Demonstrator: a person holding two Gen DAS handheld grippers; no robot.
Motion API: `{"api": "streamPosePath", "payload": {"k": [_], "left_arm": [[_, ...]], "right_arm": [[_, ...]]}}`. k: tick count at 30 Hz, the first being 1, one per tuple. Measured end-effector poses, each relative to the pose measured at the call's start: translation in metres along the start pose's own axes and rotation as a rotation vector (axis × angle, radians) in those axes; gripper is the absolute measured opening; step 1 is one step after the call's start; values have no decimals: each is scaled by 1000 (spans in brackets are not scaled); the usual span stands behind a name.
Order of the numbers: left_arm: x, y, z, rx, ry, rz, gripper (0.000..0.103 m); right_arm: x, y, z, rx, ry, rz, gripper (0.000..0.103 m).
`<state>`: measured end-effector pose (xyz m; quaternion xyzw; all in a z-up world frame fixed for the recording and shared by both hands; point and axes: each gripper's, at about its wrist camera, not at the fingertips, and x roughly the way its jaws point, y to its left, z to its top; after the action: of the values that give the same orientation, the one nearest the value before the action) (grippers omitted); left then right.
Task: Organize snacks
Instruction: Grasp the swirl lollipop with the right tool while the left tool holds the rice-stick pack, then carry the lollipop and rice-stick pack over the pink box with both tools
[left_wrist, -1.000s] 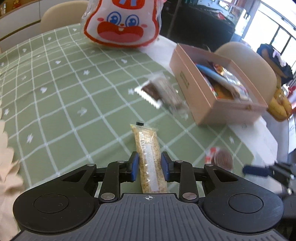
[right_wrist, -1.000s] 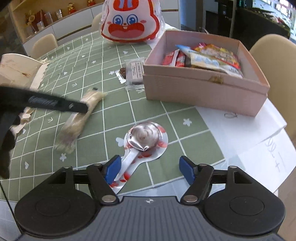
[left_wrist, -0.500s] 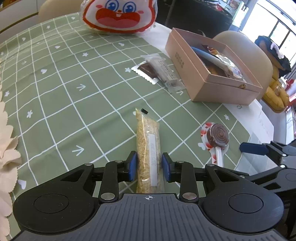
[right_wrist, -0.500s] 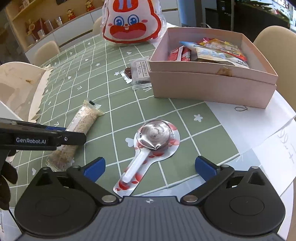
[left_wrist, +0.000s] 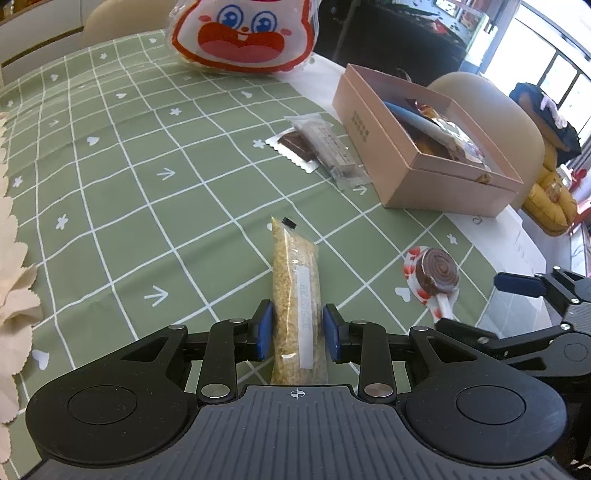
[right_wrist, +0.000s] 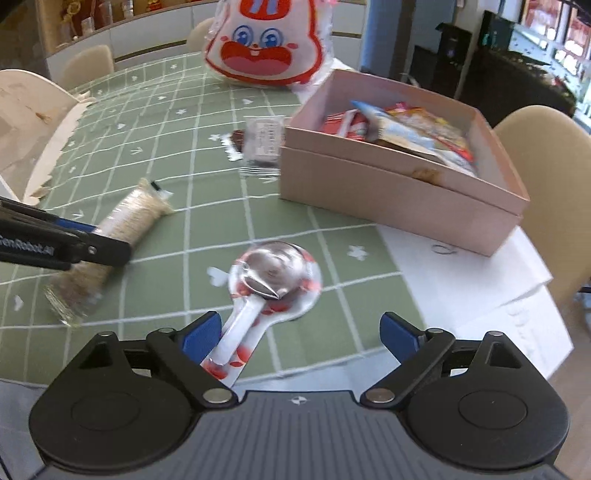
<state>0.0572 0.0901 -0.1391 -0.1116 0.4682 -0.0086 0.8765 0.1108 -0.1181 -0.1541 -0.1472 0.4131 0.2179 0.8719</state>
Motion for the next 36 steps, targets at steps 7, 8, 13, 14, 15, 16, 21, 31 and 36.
{"api": "streamPosePath", "payload": {"k": [7,8,13,14,15,16,21,31,36], "left_arm": [[-1,0,-3,-2,-21,1,33],[-1,0,-3,-5,-22,0,33],[-1,0,-3,-15,-23,2,33],[-1,0,-3,-18,-23,2,33],[-1,1,-3,-26,-22,2,33],[-1,1,-3,-34,-20,0,33],[-2,0,-3,-29,-4,2,33],[-3,-17,-3,-19,40,37,30],[-39,-44,6,7,-52,-180,30]], "right_arm": [[-3,-11,11,62,-44,64,71],[-1,-8,13,52,-52,65,70],[14,3,24,15,-33,84,46],[16,3,24,19,-26,91,46],[16,4,25,20,-27,90,46],[13,3,25,20,-28,93,46],[-12,-7,21,71,-48,116,46],[-86,-44,5,154,-177,84,45],[-126,-76,7,202,-254,50,46]]}}
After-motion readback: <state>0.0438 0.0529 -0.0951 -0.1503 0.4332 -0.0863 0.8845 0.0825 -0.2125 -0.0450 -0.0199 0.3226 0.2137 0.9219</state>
